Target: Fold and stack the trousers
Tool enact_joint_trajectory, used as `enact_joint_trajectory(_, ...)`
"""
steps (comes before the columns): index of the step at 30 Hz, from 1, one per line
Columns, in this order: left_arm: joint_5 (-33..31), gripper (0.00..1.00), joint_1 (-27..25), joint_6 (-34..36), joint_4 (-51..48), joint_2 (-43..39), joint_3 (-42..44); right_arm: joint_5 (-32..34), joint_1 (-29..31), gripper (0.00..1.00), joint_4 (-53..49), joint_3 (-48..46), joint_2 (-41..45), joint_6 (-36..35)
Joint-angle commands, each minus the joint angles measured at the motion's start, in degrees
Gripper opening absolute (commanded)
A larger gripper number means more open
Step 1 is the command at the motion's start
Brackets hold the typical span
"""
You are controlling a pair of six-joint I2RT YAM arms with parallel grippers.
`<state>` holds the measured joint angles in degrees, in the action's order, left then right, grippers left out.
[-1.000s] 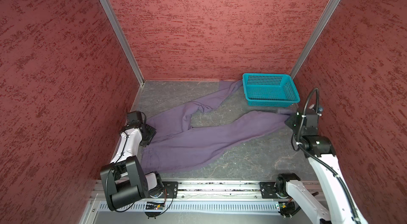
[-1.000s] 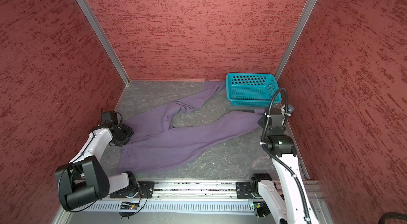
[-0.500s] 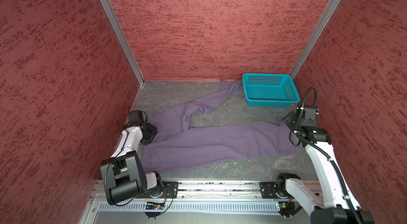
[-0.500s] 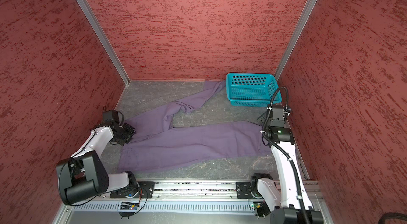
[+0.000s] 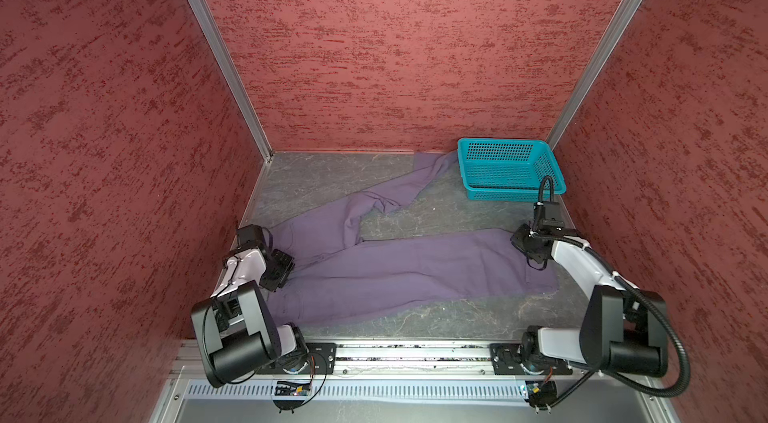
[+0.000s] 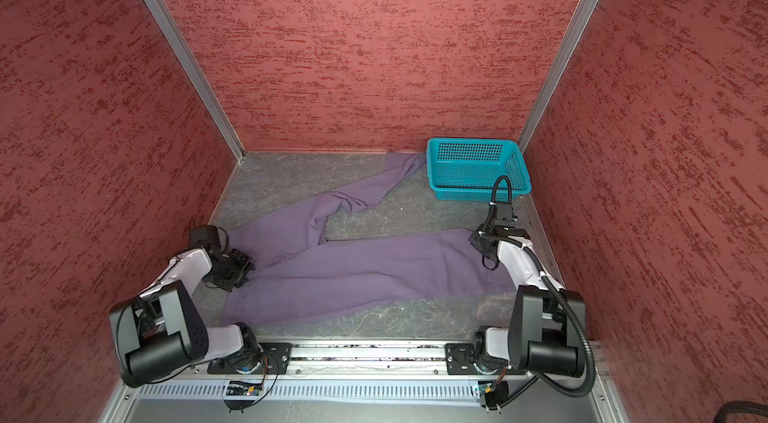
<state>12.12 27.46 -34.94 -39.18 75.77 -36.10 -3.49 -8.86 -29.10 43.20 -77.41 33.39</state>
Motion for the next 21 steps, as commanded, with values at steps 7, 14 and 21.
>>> enact_joint_trajectory(7, -1.4, 0.27, 4.3, 1.6, 3.0, 4.8, 1.2, -2.5, -4.8, 0.26, 7.8, -1.9, -7.6, -1.1)
enact_joint_trajectory(14, -2.0, 0.25, 6.7, 1.7, 3.0, 3.1, 1.9, 0.9, -10.1, 0.26, 7.3, 0.5, -11.7, -3.1)
enact_joint_trajectory(21, -2.3, 0.25, 8.8, 1.9, 2.6, 1.2, 2.5, 2.2, -23.2, 0.26, 5.5, 3.5, -9.9, -5.1)
